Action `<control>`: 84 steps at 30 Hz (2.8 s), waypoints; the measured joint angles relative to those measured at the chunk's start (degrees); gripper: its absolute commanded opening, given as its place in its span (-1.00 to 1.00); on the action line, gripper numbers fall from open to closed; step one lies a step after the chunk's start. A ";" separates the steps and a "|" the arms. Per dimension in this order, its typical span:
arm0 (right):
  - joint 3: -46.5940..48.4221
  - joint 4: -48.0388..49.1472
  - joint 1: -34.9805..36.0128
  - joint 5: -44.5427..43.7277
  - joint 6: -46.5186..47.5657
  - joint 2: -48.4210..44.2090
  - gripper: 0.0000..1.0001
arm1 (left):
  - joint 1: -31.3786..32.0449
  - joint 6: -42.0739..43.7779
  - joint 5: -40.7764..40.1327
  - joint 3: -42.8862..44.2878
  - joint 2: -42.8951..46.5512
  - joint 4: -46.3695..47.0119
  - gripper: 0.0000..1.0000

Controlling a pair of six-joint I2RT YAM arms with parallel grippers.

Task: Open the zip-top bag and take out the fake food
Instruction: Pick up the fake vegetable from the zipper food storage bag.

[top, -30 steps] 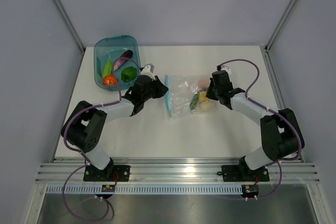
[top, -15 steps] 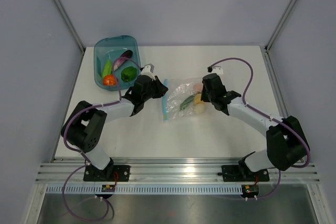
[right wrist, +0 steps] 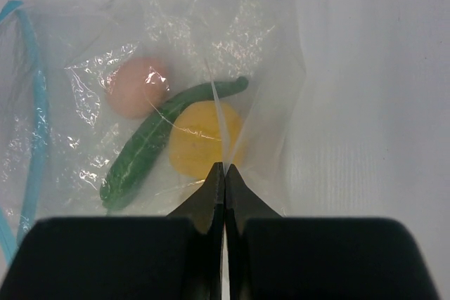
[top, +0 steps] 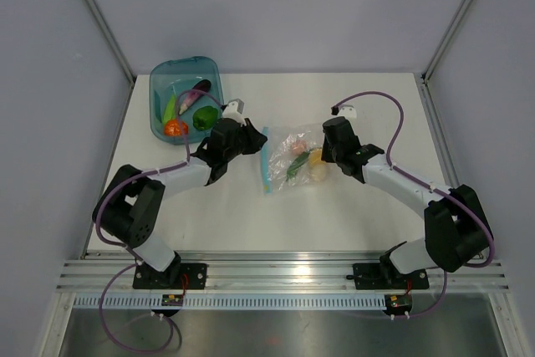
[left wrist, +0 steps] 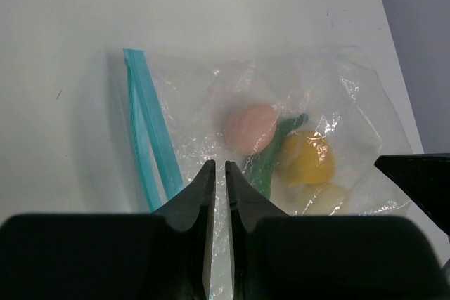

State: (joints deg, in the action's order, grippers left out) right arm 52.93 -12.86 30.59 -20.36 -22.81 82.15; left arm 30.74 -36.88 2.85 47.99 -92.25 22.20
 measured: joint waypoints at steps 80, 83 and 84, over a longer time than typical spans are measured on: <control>1.20 -1.55 -0.31 -2.01 0.31 5.57 -1.00 | 0.39 -6.21 19.02 4.92 -13.35 -5.64 0.22; 1.20 -1.55 -0.46 -1.44 0.22 5.57 -1.00 | 0.52 -5.33 19.98 6.47 -14.40 -5.84 0.25; 1.20 -1.55 -0.55 -1.22 0.09 5.57 -1.00 | 0.52 -5.18 20.48 6.93 -14.95 -5.70 0.27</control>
State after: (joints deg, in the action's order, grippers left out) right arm 54.13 -14.41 30.04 -21.58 -22.72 87.72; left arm 31.27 -42.06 23.33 54.92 -107.20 16.49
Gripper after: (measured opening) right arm 0.009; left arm 0.624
